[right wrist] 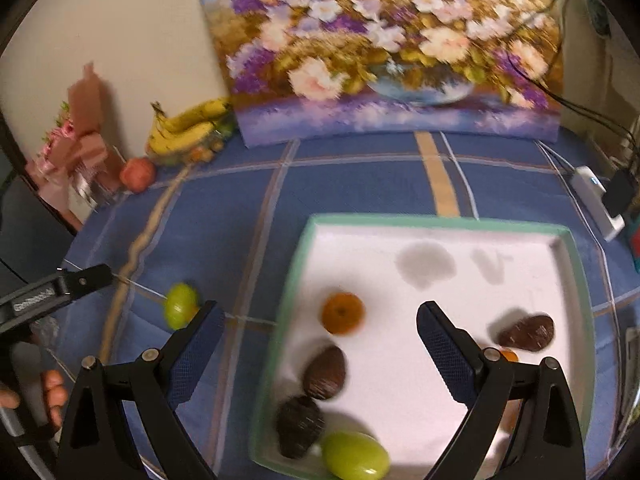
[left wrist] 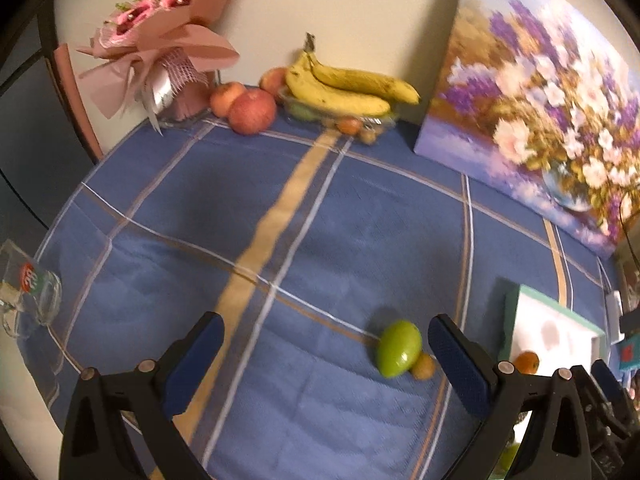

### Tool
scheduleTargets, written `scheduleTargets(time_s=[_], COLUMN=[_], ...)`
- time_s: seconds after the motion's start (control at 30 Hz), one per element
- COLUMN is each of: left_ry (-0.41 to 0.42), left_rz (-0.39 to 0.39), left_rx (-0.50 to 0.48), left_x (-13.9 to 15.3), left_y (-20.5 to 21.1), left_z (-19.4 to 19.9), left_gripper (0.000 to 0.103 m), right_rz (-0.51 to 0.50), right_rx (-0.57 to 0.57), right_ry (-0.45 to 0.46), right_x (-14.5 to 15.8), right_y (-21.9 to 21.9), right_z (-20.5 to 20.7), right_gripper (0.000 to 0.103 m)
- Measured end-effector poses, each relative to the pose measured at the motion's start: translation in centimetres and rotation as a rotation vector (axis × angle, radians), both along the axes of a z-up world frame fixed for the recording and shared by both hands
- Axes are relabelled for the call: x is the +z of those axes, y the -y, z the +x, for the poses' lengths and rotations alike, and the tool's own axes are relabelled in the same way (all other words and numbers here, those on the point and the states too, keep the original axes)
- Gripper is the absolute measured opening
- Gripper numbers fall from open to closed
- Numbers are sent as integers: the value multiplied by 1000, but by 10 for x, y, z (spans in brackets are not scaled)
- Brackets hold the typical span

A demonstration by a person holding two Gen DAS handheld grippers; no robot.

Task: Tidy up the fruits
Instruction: 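Move both open tools out of the tray toward the green mango and brown fruit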

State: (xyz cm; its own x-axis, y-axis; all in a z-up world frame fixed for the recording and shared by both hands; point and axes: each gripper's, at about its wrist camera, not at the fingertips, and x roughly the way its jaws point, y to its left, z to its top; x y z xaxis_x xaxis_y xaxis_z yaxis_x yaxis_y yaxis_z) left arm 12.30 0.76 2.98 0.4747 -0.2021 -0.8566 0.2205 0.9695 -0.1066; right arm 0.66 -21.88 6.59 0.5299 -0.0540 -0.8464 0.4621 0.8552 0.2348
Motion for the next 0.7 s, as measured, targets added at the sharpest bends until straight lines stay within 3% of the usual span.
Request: scheduleTargets(time_s=[0.3,0.43,0.57,0.63,0.7], left_ry=[-11,-46,-74,-87,-100], left_rz=[4,-36,-61,-61,-50], left_rx=[-11,8,12,7,4], left_x=[5,1,-3,-7,-12], left_y=[-10,-11,-12,-12,-10], left_z=[25,35,44,47,49], left_gripper=[103,103,102,102,102], right_rz=[-40,-62,-53,-38,-22], right_rx=[86,148,204,229,249], right_ry=[64,81,61,38,20], right_x=[19,20,12,5,-2], right_y=[-20,-34,-49,-56,-61], right_z=[38,56,73,82,87], right_gripper=[96,80,71,59,58])
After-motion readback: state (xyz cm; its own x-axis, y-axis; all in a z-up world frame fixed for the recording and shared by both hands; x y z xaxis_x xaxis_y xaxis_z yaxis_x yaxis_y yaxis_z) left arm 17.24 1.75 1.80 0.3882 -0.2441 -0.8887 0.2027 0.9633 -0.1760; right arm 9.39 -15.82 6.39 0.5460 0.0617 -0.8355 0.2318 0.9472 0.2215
